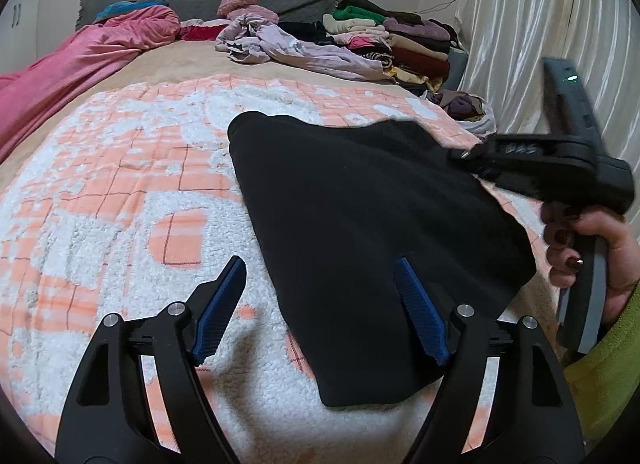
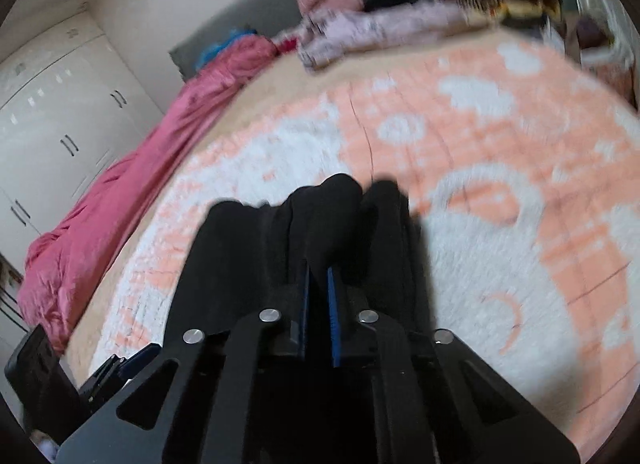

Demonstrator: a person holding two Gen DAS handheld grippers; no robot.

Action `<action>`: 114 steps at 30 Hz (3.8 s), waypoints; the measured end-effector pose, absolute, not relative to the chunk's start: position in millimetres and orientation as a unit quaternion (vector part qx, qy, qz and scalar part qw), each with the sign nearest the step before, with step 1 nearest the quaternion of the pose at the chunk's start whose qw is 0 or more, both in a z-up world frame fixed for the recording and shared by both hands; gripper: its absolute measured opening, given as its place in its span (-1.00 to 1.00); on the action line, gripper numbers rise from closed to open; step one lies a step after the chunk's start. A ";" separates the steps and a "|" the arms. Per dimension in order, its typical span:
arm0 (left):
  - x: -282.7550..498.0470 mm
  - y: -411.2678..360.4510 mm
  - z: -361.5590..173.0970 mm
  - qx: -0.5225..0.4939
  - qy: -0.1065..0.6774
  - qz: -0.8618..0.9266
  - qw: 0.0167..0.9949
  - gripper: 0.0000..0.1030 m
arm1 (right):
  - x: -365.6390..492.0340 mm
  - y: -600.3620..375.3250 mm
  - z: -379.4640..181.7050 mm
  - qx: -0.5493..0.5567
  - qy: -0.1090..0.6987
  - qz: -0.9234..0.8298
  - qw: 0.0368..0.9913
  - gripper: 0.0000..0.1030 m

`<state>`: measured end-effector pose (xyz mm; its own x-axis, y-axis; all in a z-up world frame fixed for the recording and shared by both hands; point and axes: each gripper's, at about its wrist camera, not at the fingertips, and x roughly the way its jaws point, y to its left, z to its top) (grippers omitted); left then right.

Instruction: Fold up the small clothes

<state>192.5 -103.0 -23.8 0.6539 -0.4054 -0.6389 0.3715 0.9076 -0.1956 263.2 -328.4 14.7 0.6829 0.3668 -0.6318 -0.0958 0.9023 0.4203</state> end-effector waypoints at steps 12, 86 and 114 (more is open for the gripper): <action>192.8 -107.6 -26.4 -0.026 0.365 -0.227 0.903 0.46 | 273.8 -308.6 -11.7 0.019 0.399 0.046 0.916 -0.89; 141.7 -82.9 8.2 -0.024 0.331 -0.183 0.925 0.81 | 103.9 -324.5 37.3 0.057 0.258 -0.004 0.964 0.82; 59.5 -50.8 -25.3 -0.007 0.387 -0.149 0.910 0.81 | 27.6 -281.1 -20.6 0.050 0.359 -0.017 0.932 0.91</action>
